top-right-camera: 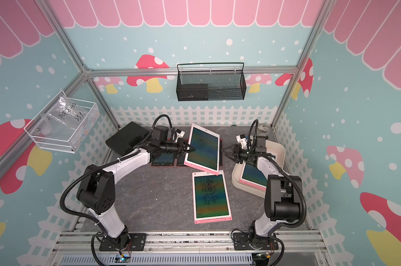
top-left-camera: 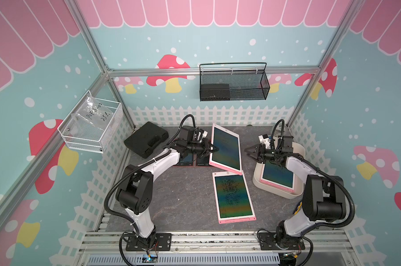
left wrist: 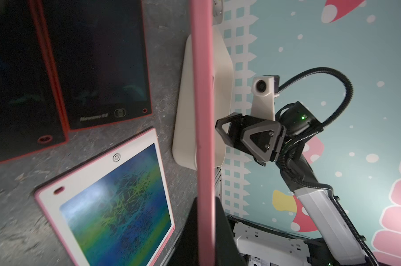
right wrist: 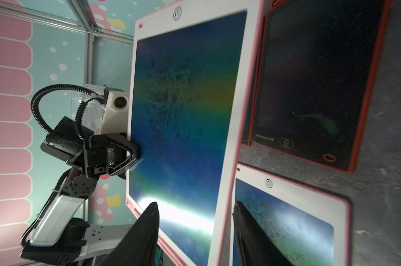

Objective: Take out the writing tablet from the storage box
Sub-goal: Place the writing tablet at the center of the board.

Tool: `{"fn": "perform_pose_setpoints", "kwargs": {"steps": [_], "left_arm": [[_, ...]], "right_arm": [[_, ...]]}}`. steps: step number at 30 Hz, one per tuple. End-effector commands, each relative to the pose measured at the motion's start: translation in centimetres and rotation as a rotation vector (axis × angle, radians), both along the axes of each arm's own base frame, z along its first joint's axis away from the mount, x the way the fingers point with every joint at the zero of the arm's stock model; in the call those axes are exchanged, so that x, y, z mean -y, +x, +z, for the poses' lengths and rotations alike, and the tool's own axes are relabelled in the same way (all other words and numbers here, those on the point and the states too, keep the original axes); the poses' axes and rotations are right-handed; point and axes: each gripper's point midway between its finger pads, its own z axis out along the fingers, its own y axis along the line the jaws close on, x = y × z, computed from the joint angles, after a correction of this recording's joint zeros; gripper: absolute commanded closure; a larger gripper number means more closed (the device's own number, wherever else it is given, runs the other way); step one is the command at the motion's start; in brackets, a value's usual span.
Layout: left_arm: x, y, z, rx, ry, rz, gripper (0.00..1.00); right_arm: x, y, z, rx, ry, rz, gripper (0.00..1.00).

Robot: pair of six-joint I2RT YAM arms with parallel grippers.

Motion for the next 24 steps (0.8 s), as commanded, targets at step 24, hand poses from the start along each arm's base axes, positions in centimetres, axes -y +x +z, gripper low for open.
{"fn": "perform_pose_setpoints", "kwargs": {"steps": [24], "left_arm": [[-12.9,-14.7,-4.9,-0.094,0.243,0.205,1.00]], "right_arm": [[2.3,0.4,-4.0,0.006,-0.298,0.016,0.47]]}}
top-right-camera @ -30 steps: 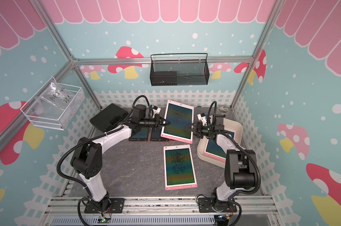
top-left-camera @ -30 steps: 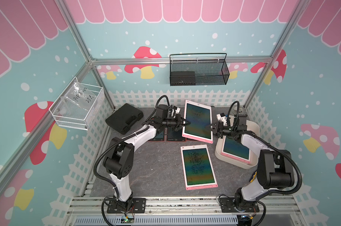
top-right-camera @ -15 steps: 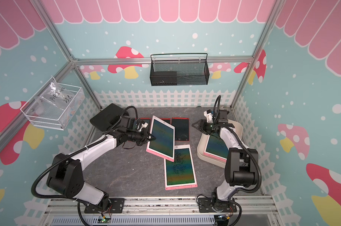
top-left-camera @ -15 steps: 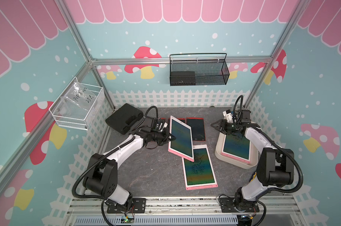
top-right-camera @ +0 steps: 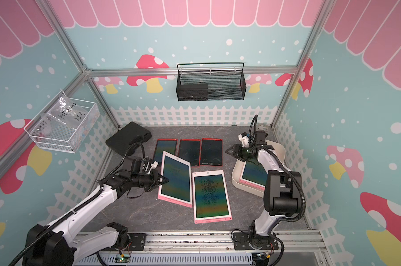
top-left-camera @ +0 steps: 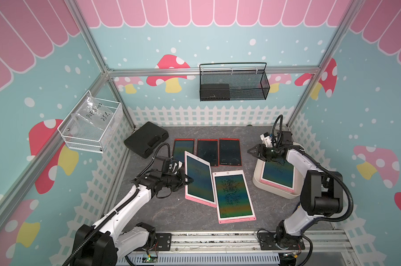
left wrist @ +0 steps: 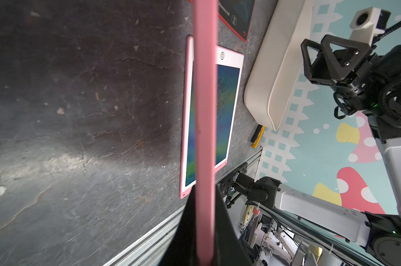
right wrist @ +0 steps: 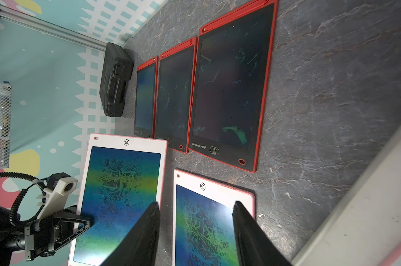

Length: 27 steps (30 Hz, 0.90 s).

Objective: Take out the writing tablet from the storage box
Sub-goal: Place the writing tablet at the center of the board.

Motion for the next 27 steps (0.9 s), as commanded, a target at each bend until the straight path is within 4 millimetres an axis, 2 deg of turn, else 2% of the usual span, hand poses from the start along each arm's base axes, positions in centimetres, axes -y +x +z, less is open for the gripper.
{"fn": "perform_pose_setpoints", "kwargs": {"steps": [1,7,15,22,27], "left_arm": [[-1.0,-0.5,0.1,0.015,0.041,0.003,1.00],[-1.4,-1.4,-1.9,-0.037,0.073,-0.024,1.00],[-1.8,-2.8,-3.4,-0.071,0.100,-0.059,1.00],[-1.9,-3.1,-3.4,-0.061,0.083,-0.037,1.00],[-1.8,-3.7,-4.5,-0.077,0.062,-0.029,1.00]], "right_arm": [[-0.4,-0.9,-0.9,-0.011,0.001,0.036,0.47],[-0.5,-1.2,-1.0,-0.009,-0.001,0.042,0.48],[-0.6,-1.6,-1.5,-0.024,0.003,0.048,0.48],[-0.7,-1.3,-1.3,-0.017,0.006,0.051,0.49],[-0.8,-1.4,-1.5,-0.023,0.007,0.059,0.49]]}}
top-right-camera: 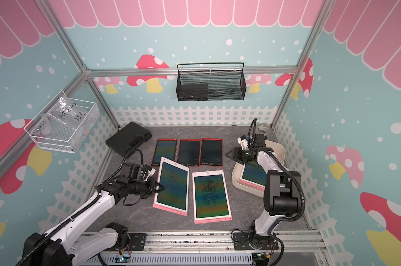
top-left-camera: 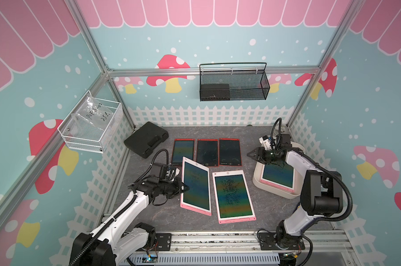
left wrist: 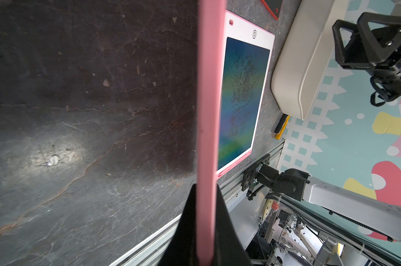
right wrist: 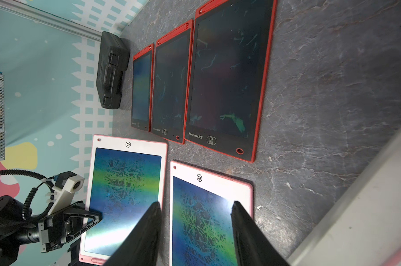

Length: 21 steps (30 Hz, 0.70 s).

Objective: Take out the writing tablet from the storage box
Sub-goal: Place the writing tablet at the center of the board.

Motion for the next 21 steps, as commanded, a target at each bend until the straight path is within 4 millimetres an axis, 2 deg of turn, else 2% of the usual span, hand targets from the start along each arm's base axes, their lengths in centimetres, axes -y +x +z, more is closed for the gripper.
{"fn": "perform_pose_setpoints", "kwargs": {"steps": [1,11,16,21], "left_arm": [[-0.2,-1.3,-1.4,-0.069,-0.006,0.018,1.00],[-0.2,-1.8,-2.7,-0.095,0.001,0.029,1.00],[-0.4,-2.1,-2.9,-0.099,0.008,0.044,0.91],[-0.3,-2.4,-3.6,-0.127,0.023,0.033,0.88]], "right_arm": [[-0.5,-0.3,-0.2,0.000,0.004,0.036,0.49],[-0.6,-0.2,-0.3,-0.006,0.005,0.039,0.49],[-0.6,0.0,-0.3,-0.006,0.006,0.044,0.49],[-0.7,-0.1,-0.4,-0.009,0.006,0.049,0.49]]}}
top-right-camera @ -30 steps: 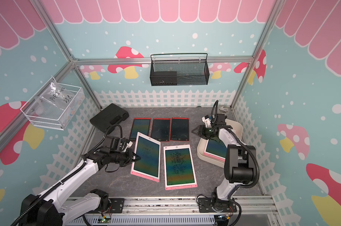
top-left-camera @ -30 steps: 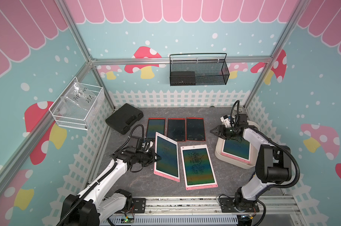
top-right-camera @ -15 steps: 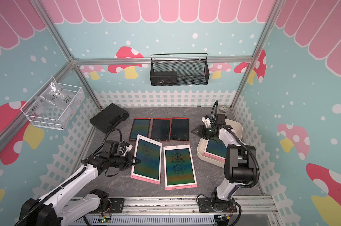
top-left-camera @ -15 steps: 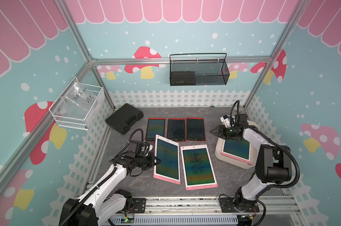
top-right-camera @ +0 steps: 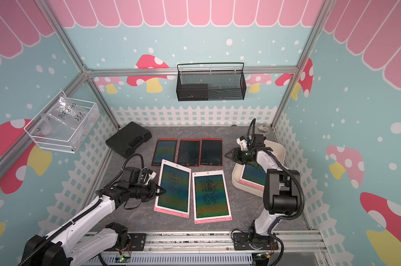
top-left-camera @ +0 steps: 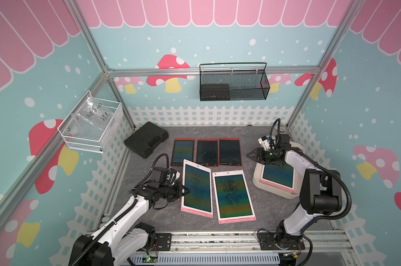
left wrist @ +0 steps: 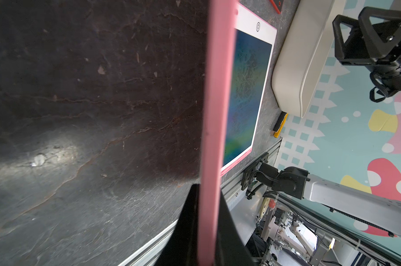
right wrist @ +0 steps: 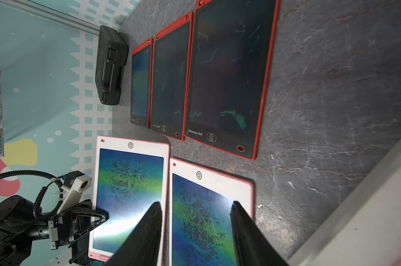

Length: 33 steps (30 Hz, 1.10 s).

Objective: Take out the writing tablet from the storage box
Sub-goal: Place the writing tablet at the center of the board.

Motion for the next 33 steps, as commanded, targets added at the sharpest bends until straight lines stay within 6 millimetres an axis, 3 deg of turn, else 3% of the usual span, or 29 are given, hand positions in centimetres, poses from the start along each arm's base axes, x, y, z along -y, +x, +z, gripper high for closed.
{"fn": "perform_pose_setpoints", "kwargs": {"steps": [1,17,23,33], "left_arm": [[-0.6,-1.6,-2.4,-0.117,0.057,0.024,0.88],[-0.7,-2.7,-4.5,-0.163,0.108,0.028,0.87],[-1.1,-3.1,-4.9,-0.175,0.129,0.050,0.71],[-1.5,-3.4,-5.8,-0.209,0.169,0.050,0.65]], "right_arm": [[-0.4,0.1,0.1,0.012,0.005,0.032,0.49],[-0.5,0.2,0.1,0.014,0.009,0.036,0.49],[-0.5,0.2,-0.1,0.010,0.006,0.037,0.49],[-0.5,0.0,-0.3,0.005,0.003,0.040,0.49]]}}
